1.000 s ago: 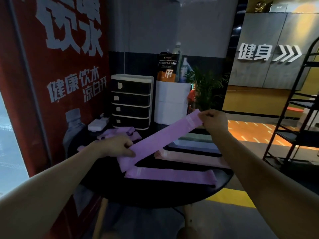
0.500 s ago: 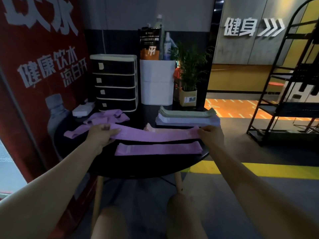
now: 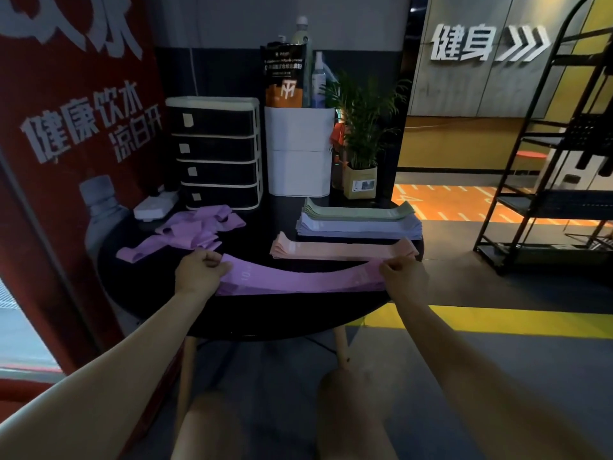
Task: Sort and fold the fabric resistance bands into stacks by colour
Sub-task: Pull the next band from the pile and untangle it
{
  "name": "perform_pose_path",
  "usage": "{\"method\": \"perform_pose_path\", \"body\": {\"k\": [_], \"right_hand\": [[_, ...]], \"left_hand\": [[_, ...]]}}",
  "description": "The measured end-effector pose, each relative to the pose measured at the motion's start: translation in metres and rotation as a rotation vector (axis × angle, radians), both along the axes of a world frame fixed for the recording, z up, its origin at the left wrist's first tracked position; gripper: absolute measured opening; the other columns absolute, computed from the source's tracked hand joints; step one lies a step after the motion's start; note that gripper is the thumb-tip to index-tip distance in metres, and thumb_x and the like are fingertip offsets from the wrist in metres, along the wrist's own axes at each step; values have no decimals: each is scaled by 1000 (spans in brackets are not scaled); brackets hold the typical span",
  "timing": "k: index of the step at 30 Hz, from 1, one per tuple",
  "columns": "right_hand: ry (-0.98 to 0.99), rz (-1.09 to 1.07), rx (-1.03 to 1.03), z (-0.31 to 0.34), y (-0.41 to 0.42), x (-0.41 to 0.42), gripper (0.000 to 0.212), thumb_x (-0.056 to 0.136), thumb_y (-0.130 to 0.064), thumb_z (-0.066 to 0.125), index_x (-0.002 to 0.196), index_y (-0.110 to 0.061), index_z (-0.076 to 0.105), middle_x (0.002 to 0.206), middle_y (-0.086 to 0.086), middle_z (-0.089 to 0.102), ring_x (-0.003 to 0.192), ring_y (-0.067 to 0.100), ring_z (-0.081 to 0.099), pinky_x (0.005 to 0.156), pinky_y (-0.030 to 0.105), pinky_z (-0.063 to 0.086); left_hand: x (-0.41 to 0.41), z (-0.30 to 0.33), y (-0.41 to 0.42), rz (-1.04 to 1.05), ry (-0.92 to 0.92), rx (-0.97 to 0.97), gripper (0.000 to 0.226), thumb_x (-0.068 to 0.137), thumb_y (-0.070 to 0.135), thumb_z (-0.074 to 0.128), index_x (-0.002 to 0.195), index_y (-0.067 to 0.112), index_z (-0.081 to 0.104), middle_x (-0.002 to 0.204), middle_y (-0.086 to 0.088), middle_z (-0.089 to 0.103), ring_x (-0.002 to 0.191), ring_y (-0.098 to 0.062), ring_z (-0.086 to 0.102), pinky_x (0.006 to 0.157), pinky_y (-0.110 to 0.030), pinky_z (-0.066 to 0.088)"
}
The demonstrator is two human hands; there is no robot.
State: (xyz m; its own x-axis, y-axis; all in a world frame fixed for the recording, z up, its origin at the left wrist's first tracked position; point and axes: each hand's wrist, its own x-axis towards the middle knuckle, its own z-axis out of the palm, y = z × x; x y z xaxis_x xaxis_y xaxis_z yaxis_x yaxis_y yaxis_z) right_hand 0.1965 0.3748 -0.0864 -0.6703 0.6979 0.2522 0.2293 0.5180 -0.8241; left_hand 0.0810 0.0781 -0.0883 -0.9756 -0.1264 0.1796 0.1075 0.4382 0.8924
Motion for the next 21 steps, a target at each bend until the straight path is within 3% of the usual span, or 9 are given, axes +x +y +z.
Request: {"method": "perform_pose_path", "body": {"k": [5, 7, 9, 10, 14, 18, 21], "right_hand": [[166, 134, 4, 17, -9, -10, 15, 90, -11, 59, 94, 0, 68, 76, -6, 58, 84, 20, 57, 64, 20, 36], [197, 240, 48, 28, -16, -16, 14, 90, -12, 60, 92, -2, 69, 81, -1, 62, 79, 14, 57, 57, 13, 37], [188, 333, 111, 40, -23, -25, 15, 90, -15, 60, 94, -5, 70, 84, -2, 62, 77, 11, 55, 61, 12, 39], [185, 374, 141, 46, -26, -30, 15, 89, -15, 61, 95, -5, 70, 85, -3, 62, 77, 10, 55, 64, 14, 40], [241, 564, 205, 79, -43, -45, 11, 84, -8, 66, 92, -2, 72, 82, -1, 64, 66, -2, 53, 59, 2, 39], [350, 632, 161, 109, -52, -62, 9, 82, -5, 68, 90, -1, 71, 76, -3, 65, 64, -3, 55, 64, 10, 45], [404, 631, 9, 127, -55, -68, 13, 83, -4, 67, 94, 4, 67, 71, -6, 58, 62, 0, 52, 62, 13, 45]], "left_hand": [[4, 15, 9, -50, 115, -220, 21, 83, 8, 67, 102, 2, 61, 95, -9, 62, 93, -24, 57, 80, -26, 39], [6, 28, 21, -108, 181, -230, 23, 81, 10, 69, 102, 5, 61, 96, -6, 63, 87, -17, 55, 78, -26, 40], [8, 44, 40, -258, 221, -173, 30, 79, 10, 72, 106, 8, 60, 101, -4, 62, 89, -15, 55, 78, -23, 41], [9, 53, 49, -353, 222, -146, 35, 77, 10, 74, 109, 11, 58, 104, -2, 60, 92, -14, 54, 79, -22, 41], [12, 87, 82, -648, 136, -128, 53, 70, 12, 81, 113, 21, 52, 106, 4, 55, 96, -9, 53, 77, -15, 44], [3, 119, 91, -675, 163, -151, 17, 76, 12, 76, 82, 12, 59, 76, -2, 58, 73, -15, 51, 70, -31, 44], [-5, 143, 88, -612, 231, -112, 24, 77, 20, 76, 89, 2, 66, 89, -19, 66, 81, -23, 57, 80, -38, 49]]}}
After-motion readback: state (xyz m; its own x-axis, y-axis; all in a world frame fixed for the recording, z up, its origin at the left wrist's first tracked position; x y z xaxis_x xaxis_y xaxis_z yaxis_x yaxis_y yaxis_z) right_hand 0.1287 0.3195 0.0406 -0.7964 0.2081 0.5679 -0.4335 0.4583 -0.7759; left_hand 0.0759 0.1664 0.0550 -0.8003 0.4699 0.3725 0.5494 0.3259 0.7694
